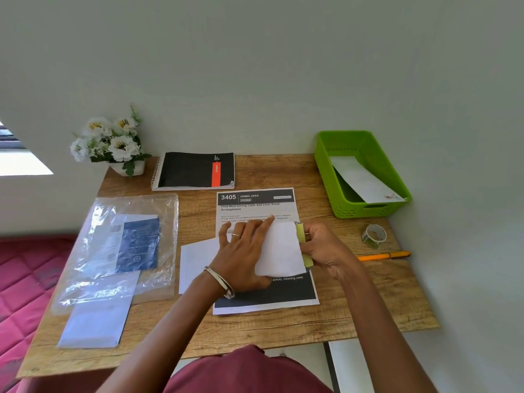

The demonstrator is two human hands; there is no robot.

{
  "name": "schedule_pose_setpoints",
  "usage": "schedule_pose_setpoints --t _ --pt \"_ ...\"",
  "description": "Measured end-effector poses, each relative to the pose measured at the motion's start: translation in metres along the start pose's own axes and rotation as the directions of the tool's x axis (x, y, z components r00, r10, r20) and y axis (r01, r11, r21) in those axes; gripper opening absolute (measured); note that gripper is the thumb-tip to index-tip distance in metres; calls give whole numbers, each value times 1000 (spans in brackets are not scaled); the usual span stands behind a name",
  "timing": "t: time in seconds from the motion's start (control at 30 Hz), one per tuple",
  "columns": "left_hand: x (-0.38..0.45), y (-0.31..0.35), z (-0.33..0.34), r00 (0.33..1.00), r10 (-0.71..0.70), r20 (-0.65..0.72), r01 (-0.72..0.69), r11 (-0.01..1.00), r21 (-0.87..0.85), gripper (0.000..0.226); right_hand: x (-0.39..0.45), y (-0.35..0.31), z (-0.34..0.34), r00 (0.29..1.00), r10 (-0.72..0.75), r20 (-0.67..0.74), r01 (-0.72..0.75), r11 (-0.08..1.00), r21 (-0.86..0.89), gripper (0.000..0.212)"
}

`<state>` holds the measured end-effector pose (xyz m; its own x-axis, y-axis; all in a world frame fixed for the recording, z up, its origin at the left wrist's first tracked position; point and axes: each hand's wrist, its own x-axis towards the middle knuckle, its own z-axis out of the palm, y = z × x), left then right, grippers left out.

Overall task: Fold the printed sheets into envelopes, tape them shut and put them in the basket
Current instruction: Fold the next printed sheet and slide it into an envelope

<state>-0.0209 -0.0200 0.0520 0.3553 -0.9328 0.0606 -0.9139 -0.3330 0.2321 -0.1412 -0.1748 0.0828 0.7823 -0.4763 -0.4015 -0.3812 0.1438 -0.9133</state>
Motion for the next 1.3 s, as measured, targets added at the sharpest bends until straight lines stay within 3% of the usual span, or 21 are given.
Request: schedule_pose_setpoints --t 0.17,0.37,0.5,0.7,0.93,1.03,1.2,1.23,1.3 --pt "-6 -6 5 996 -75 50 71 995 74 119 0 1 -2 995 -67 -68 66 998 -17 25" --pt "-7 -12 5 998 -60 -38 66 979 192 103 8 13 -6 981 -99 -166 51 961 -272 21" --pt "-7 -11 0 996 -93 -6 93 983 158 100 3 10 -6 978 -115 -172 71 967 -244 26" --pt "-7 -6 -6 993 -94 66 90 994 64 122 -8 2 -7 977 -187 -105 183 982 -44 32" --pt "-3 7 2 999 -11 -35 13 999 44 106 -7 -4 -3 993 -103 -59 93 985 -146 7" --pt "-4 9 5 999 -1 -55 2 1000 28 103 -1 -2 -3 986 -109 -129 80 974 -213 4" --pt "-2 8 3 997 -24 -73 24 1000 -3 95 7 9 1 963 -150 -226 109 977 -182 7" --pt "-2 8 3 997 -33 -77 32 999 -9 93 8 11 2 952 -173 -251 120 969 -215 5" --pt "-1 8 3 996 -59 -64 60 998 7 90 7 11 4 895 -283 -346 151 920 -361 19"
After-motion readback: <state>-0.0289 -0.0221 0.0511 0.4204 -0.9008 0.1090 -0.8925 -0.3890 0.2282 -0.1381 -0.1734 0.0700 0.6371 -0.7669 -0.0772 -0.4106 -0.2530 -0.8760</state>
